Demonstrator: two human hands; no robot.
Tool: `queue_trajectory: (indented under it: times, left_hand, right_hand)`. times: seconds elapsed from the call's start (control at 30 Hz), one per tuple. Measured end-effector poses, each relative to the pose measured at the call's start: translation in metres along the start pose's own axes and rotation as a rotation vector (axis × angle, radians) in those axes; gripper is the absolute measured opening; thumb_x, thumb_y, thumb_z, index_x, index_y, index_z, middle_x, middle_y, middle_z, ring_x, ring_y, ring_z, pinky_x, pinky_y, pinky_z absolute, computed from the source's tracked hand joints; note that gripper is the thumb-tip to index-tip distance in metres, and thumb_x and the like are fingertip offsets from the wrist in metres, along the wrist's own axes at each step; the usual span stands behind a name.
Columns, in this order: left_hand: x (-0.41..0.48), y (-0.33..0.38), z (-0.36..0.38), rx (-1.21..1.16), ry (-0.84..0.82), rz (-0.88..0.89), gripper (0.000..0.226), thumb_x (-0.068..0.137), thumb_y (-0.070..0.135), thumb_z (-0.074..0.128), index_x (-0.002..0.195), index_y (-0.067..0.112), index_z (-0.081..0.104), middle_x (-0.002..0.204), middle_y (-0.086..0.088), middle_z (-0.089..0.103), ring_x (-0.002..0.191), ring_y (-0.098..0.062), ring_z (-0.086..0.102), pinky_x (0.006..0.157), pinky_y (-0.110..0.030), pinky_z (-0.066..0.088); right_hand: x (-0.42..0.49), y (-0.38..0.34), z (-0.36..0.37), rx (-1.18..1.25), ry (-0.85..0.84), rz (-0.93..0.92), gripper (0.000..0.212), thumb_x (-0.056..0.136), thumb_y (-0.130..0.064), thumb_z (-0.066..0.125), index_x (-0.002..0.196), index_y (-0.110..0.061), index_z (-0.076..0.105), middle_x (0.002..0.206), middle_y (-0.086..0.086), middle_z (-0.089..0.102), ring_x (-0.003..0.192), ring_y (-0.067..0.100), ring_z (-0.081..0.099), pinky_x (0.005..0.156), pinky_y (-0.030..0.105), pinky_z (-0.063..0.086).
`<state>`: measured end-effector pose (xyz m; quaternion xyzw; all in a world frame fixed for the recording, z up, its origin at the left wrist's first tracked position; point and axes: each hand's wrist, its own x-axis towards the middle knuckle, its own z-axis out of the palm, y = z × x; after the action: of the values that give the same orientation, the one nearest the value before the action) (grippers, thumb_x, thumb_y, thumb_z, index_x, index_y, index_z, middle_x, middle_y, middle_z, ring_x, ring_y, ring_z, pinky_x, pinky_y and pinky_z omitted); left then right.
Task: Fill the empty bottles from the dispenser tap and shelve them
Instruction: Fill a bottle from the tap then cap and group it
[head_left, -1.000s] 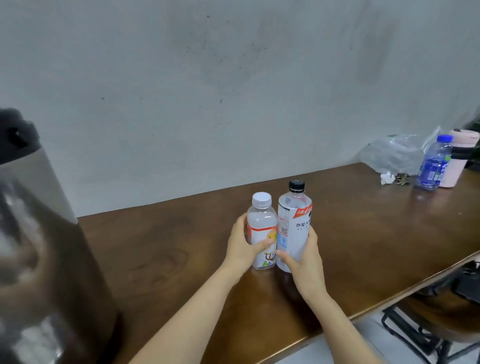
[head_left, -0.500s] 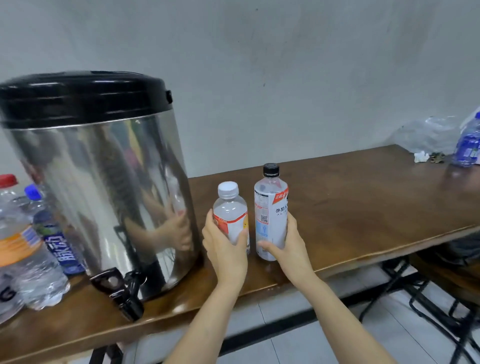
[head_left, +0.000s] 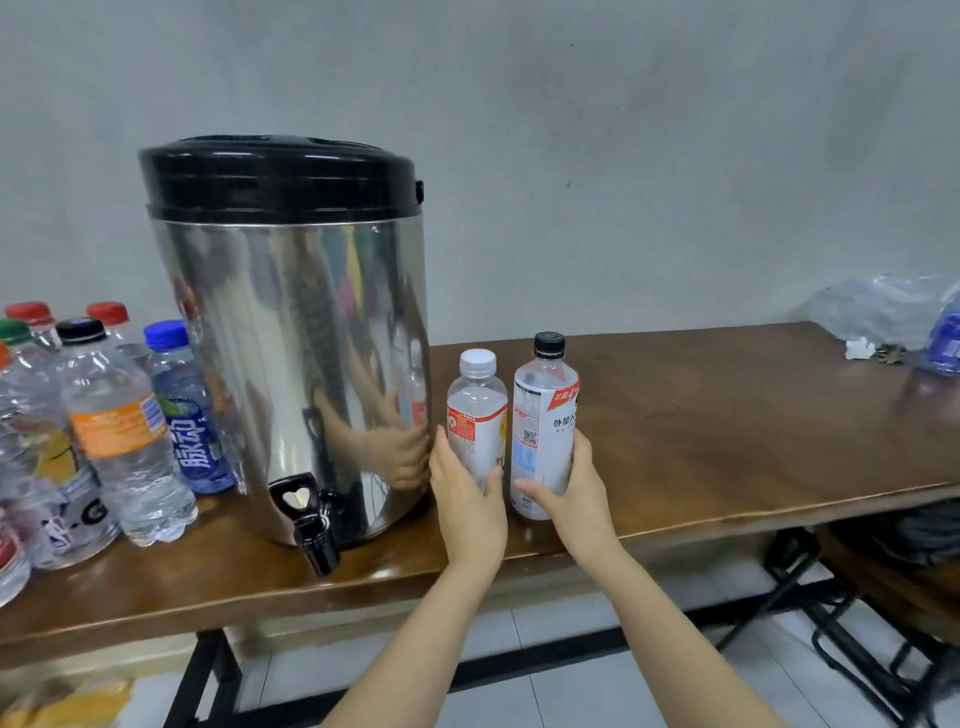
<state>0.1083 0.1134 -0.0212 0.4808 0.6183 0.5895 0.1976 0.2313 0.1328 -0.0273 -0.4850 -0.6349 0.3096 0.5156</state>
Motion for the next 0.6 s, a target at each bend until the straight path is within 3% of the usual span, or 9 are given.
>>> queue_trajectory:
  times: [0.1,0.17,0.23,0.33,0.5,0.6]
  left_hand:
    - [-0.021,0.003,-0.018,-0.159,-0.072,0.073,0.065,0.095,0.025,0.064,0.151,0.02,0.032,0.15,0.006,0.043,0.138,-0.007,0.038,0.115,-0.029,0.033]
    - [-0.031,0.015,-0.037,-0.258,-0.174,0.084,0.057,0.094,0.027,0.066,0.145,0.023,0.04,0.132,0.022,0.05,0.123,0.013,0.045,0.103,-0.016,0.041]
    - [-0.036,0.027,-0.054,-0.316,-0.271,0.109,0.057,0.09,0.022,0.07,0.139,0.026,0.04,0.122,0.028,0.052,0.109,0.023,0.049,0.088,-0.004,0.042]
    - [-0.038,0.035,-0.073,-0.315,-0.293,0.124,0.073,0.077,0.018,0.084,0.137,0.026,0.043,0.122,0.019,0.062,0.109,0.01,0.059,0.087,-0.009,0.048]
    - [-0.055,0.024,-0.108,-0.26,-0.162,0.125,0.069,0.068,0.022,0.09,0.125,0.026,0.053,0.111,0.016,0.069,0.102,0.0,0.065,0.083,-0.018,0.052]
    - [-0.074,0.008,-0.128,-0.246,-0.151,0.117,0.068,0.066,0.019,0.091,0.123,0.026,0.056,0.109,0.017,0.07,0.1,0.003,0.064,0.078,-0.011,0.049]
  right_hand:
    - [-0.02,-0.009,0.0,-0.001,0.001,-0.009,0.083,0.077,-0.023,0.082,0.137,-0.043,0.027,0.126,-0.033,0.043,0.116,-0.016,0.044,0.088,0.012,0.043]
    - [-0.036,-0.019,0.005,0.025,-0.004,-0.023,0.081,0.078,-0.019,0.08,0.136,-0.045,0.029,0.127,-0.029,0.048,0.117,-0.013,0.047,0.086,0.011,0.045]
    - [-0.054,-0.033,0.014,0.034,-0.019,-0.029,0.076,0.08,-0.021,0.079,0.129,-0.054,0.031,0.123,-0.029,0.052,0.114,-0.008,0.053,0.081,0.012,0.049]
    - [-0.076,-0.053,0.029,0.002,-0.076,-0.035,0.067,0.081,-0.028,0.076,0.111,-0.069,0.032,0.115,-0.029,0.056,0.106,-0.008,0.057,0.079,0.015,0.052]
    - [-0.095,-0.056,0.023,-0.079,-0.399,-0.056,0.064,0.084,-0.013,0.075,0.128,-0.044,0.041,0.123,-0.022,0.061,0.112,-0.006,0.057,0.091,0.012,0.046]
    - [-0.097,-0.065,0.013,-0.224,-0.491,-0.112,0.041,0.09,-0.006,0.066,0.124,-0.028,0.058,0.117,-0.015,0.067,0.106,-0.006,0.06,0.09,0.015,0.046]
